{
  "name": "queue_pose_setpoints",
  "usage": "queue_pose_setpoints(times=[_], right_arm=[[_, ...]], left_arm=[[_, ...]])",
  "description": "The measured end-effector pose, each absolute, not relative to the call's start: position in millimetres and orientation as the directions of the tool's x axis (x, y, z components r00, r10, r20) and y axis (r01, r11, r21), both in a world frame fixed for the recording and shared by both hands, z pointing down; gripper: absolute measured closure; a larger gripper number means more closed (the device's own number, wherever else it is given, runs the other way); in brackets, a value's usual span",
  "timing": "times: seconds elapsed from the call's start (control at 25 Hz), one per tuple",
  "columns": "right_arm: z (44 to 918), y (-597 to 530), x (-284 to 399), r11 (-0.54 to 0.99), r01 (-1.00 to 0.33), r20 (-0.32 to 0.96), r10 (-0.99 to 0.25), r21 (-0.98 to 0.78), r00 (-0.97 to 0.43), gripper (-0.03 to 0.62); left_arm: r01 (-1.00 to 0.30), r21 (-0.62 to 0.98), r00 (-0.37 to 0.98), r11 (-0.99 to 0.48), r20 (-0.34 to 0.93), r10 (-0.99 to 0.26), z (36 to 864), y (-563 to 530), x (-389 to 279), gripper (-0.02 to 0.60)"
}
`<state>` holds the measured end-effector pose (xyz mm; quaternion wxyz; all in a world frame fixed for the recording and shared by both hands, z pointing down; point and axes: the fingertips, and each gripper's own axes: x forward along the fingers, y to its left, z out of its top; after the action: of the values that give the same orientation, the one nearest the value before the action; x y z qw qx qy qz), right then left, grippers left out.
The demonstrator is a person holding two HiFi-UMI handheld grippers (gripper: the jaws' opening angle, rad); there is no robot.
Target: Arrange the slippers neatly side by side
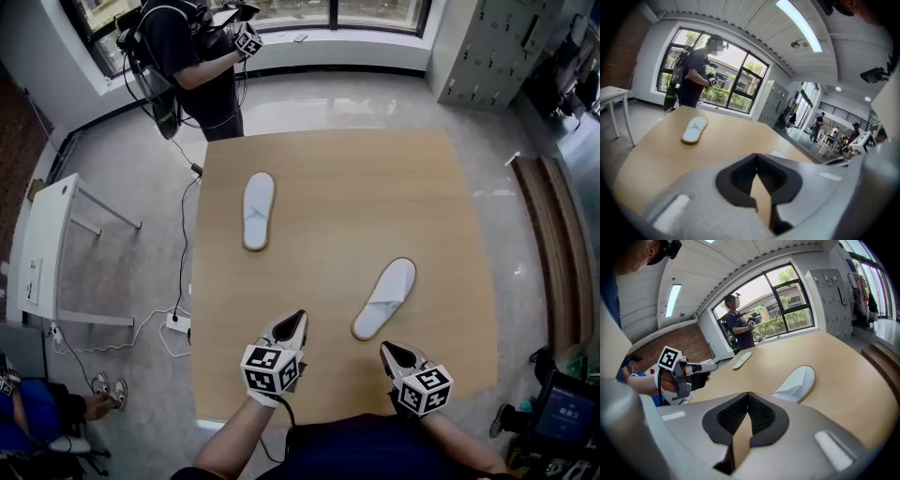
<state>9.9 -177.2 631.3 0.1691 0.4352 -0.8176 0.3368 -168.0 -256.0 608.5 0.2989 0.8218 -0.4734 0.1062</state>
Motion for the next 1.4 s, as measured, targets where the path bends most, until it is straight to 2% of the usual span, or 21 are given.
queue_pose_setpoints(times=[0.32,0.52,0.76,0.92,1.16,1.4], right_arm=[[643.0,-219.1,30.7,0.362,-0.852,0.574,-0.629,-0.379,-0.523,0.585],[654.7,-236.5,34.2,0.359,-0.861,0.59,-0.627,-0.36,-0.508,0.585],[672.4,-253.2,33.7,0.345,-0.868,0.614,-0.613,-0.358,-0.497,0.585],[680.8,-255.6,34.9,0.338,-0.873,0.631,-0.604,-0.351,-0.487,0.585],[698.5,-254.0,37.4,0.325,-0.878,0.65,-0.59,-0.352,-0.479,0.585],[701.7,-259.3,32.1,0.318,-0.879,0.655,-0.586,-0.356,-0.477,0.585]], left_arm=[[-0.93,0.204,0.366,-0.306,0.441,-0.82,598.4,-350.5,-227.3,0.578],[-0.943,0.156,0.332,-0.293,0.482,-0.811,621.7,-402.7,-250.0,0.578],[-0.971,0.116,0.238,-0.209,0.545,-0.804,659.0,-474.8,-290.0,0.578],[-0.972,0.05,0.216,-0.23,0.573,-0.791,676.9,-510.1,-303.7,0.578],[-0.975,-0.014,0.167,-0.221,0.612,-0.773,704.2,-538.1,-318.6,0.578],[-0.981,-0.002,0.144,-0.194,0.66,-0.737,725.4,-547.4,-329.0,0.578]])
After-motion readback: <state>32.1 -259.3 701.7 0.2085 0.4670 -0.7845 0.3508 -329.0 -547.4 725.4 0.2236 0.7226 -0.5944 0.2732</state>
